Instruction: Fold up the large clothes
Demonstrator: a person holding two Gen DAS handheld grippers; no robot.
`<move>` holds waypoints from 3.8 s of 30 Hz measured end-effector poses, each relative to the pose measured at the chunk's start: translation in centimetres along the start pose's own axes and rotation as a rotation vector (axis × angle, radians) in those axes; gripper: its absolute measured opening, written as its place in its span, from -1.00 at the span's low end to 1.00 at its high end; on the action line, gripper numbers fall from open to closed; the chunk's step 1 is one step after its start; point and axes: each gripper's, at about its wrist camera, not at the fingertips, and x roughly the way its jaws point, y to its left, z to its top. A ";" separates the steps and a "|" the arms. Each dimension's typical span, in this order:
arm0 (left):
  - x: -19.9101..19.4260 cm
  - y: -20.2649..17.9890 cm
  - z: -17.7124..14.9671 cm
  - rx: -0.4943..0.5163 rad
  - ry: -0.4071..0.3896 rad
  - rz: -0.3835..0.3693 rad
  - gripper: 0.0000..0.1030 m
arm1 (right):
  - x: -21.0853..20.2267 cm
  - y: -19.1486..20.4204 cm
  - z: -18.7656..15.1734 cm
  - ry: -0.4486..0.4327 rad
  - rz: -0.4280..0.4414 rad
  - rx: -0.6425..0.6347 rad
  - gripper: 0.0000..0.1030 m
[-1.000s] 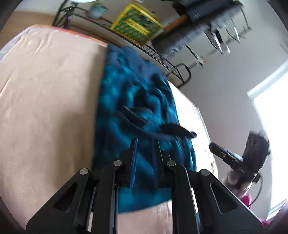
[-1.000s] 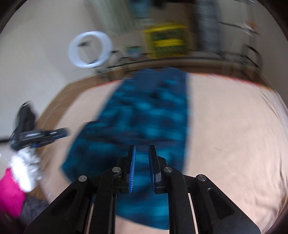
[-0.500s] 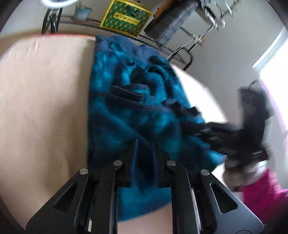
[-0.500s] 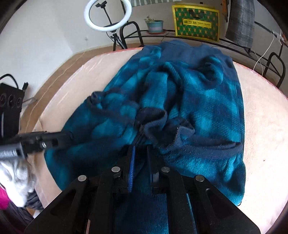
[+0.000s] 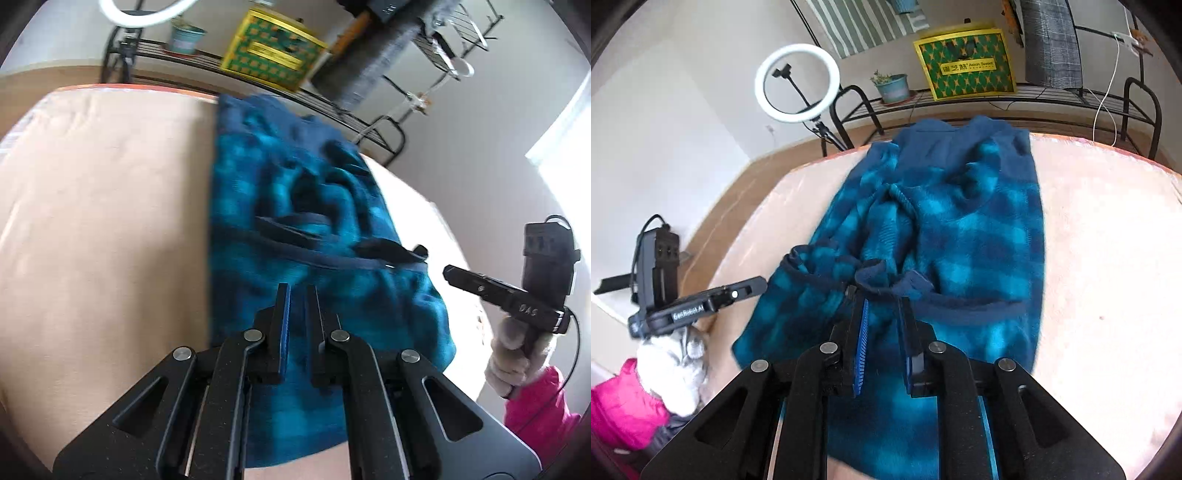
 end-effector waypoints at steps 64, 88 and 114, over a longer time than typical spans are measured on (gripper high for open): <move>19.7 12.8 25.7 -0.146 0.043 -0.058 0.04 | 14.7 -22.3 19.5 -0.020 -0.009 0.317 -0.18; 12.7 5.6 24.5 0.044 -0.082 -0.084 -0.89 | 8.5 -15.8 20.8 -0.170 -0.026 0.093 -0.85; -4.6 0.8 7.6 0.126 -0.041 -0.147 -0.89 | -6.8 -3.5 6.1 -0.127 0.077 -0.029 -0.85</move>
